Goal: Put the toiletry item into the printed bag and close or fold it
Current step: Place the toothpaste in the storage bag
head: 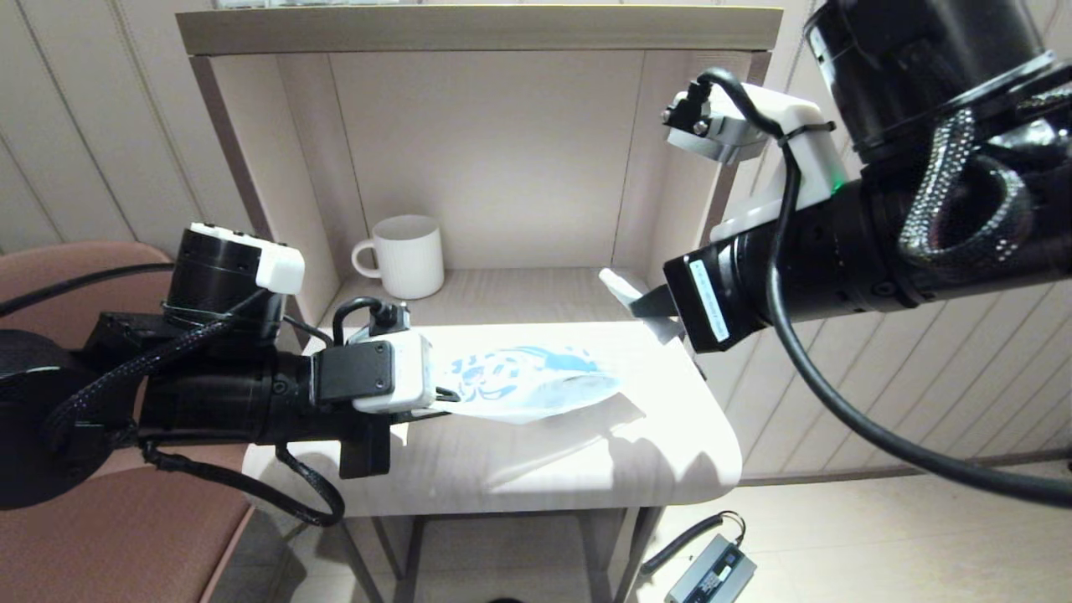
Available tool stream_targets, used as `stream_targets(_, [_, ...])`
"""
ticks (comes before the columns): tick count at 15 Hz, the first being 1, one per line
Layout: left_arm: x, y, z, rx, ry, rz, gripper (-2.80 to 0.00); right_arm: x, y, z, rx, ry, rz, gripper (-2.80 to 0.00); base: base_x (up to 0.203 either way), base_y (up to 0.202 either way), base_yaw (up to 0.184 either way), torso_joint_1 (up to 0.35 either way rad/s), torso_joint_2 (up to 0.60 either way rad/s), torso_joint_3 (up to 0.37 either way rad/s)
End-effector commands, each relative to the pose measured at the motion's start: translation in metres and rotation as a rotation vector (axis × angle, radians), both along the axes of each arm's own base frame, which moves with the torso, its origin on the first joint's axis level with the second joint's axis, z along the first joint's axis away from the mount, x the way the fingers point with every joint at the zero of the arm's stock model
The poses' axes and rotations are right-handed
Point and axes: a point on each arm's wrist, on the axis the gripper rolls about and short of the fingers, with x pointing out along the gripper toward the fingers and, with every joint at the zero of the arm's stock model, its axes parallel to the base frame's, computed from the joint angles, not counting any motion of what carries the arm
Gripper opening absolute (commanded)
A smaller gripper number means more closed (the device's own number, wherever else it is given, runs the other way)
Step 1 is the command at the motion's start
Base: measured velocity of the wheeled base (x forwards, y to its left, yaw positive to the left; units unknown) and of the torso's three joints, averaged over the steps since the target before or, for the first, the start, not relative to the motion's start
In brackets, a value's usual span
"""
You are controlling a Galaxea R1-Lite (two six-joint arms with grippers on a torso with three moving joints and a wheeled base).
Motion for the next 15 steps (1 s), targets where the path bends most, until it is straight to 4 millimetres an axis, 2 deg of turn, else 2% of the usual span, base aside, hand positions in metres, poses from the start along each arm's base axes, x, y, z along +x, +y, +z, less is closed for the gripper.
stream_targets(1, [0.007, -0.004, -0.007, 0.009, 0.012, -0.003, -2.8, -0.009, -0.002, -0.003, -0.006, 0.015, 0.026, -2.8, 0.0, 0.0, 0.0, 0.0, 0.0, 0.0])
stream_targets(4, [0.007, -0.004, -0.005, 0.0, 0.007, 0.002, -2.8, -0.024, 0.009, -0.02, -0.056, 0.079, 0.109, -2.8, 0.0, 0.0, 0.0, 0.0, 0.0, 0.0])
stream_targets(7, [0.007, -0.004, -0.005, -0.012, 0.022, 0.01, -2.8, -0.034, 0.009, -0.029, -0.116, 0.146, 0.132, -2.8, 0.0, 0.0, 0.0, 0.0, 0.0, 0.0])
stream_targets(12, [0.004, -0.002, 0.004, -0.044, 0.017, 0.025, -2.8, -0.032, 0.011, -0.034, -0.139, 0.164, 0.131, -2.8, 0.0, 0.0, 0.0, 0.0, 0.0, 0.0])
stream_targets(15, [0.0, 0.0, 0.011, -0.058, -0.003, 0.023, -2.8, -0.019, 0.022, -0.04, -0.154, 0.181, 0.124, -2.8, 0.0, 0.0, 0.0, 0.0, 0.0, 0.0])
